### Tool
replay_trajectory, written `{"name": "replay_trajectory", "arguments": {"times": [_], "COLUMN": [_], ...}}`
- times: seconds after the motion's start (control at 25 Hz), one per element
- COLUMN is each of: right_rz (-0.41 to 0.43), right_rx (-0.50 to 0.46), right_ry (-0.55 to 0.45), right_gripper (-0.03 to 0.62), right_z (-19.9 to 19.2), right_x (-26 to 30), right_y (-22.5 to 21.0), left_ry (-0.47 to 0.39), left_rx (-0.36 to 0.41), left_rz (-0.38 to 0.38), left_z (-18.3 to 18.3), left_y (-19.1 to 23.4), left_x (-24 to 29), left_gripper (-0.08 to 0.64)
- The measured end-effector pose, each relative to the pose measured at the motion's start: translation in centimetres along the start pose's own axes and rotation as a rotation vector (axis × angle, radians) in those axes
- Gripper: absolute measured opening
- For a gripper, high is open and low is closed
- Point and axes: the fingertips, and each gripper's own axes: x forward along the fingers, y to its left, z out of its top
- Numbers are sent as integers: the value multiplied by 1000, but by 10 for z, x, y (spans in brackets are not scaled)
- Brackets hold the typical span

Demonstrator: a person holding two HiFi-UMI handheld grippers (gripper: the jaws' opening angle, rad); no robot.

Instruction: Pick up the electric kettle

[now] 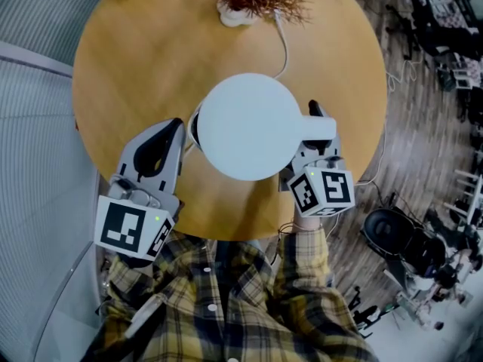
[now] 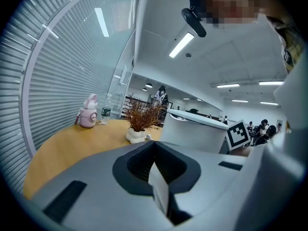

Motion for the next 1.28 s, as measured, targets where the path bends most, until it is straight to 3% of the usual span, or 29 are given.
{"name": "replay_trajectory", "arguments": {"times": [0.32, 0.56, 0.68, 1.28], "right_rz": [45, 36, 19, -60], "right_rx": [-5, -39, -88, -64], "right_ry": [-27, -78, -73, -73], "right_gripper": [221, 94, 63, 54], "right_z": [4, 12, 13, 12], "right_x": [11, 14, 14, 9], "right_y": [4, 9, 10, 5], "left_ry": [5, 5, 3, -15], "left_rx": [-7, -7, -8, 1], "left_rz": [16, 32, 34, 38], "left_z": [0, 3, 5, 17], "left_y": [6, 12, 13, 8], "left_x": [6, 6, 6, 1], "left_gripper": [3, 3, 3, 3]}}
